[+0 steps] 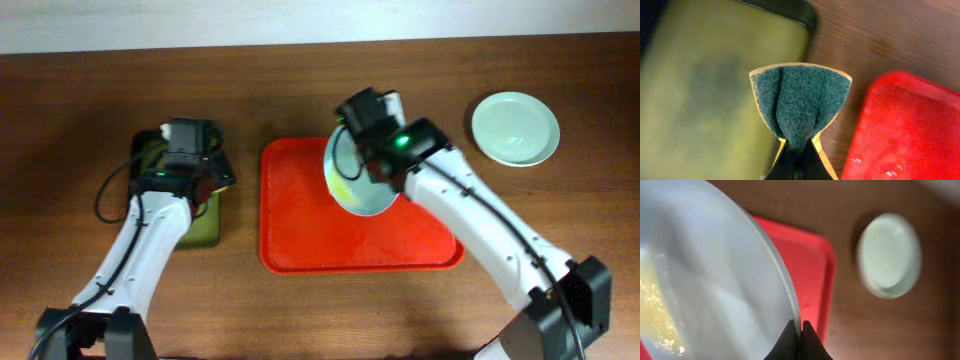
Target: Clean dirty plates on tray and stack at the side
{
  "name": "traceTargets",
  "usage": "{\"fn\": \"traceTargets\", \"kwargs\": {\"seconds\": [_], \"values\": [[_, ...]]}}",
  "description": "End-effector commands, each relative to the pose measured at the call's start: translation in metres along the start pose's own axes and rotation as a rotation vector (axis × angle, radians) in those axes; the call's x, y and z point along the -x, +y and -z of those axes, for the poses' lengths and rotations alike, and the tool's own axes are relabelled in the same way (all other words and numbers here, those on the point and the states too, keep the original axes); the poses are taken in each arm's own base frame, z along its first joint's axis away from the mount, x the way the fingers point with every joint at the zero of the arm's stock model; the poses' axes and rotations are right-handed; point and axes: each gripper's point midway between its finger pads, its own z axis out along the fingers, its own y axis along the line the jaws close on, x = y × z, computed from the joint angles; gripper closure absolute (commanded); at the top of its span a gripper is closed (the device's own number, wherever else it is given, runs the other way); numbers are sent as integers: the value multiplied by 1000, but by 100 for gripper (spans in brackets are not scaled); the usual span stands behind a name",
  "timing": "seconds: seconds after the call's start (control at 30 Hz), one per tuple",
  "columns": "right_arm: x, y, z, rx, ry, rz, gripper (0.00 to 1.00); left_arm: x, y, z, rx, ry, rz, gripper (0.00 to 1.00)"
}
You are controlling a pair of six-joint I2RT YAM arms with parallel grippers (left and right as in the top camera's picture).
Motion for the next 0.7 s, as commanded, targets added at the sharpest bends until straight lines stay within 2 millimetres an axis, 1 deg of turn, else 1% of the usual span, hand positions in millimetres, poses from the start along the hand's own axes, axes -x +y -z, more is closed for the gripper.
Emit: {"fn": "traceTargets", "kwargs": {"seconds": [0.0,0.07,0.17,0.23,0.3,0.33,0.47,0.53,0.67], "values": [[24,-19,47,-277,-164,137,96,12,18,0,9,-24,17,100],[29,-13,66,-358,-218,219,96,12,26,-8,23,-22,27,100],[35,-8,92,-478,-284,318,96,8,36,-22,47,6,43,100],[38,-5,111,-565,-324,398,96,5,42,-37,63,26,54,100],[39,-1,123,-614,-345,450,96,2,48,-50,81,41,61,100],[38,2,129,-629,-355,474,96,1,55,-58,108,43,67,100],[36,13,140,-644,-372,549,96,0,79,-73,164,56,105,100],[35,18,143,-646,-372,591,96,-4,81,-78,142,79,122,100],[34,18,143,-647,-372,599,96,-12,85,-87,155,109,123,100]]}}
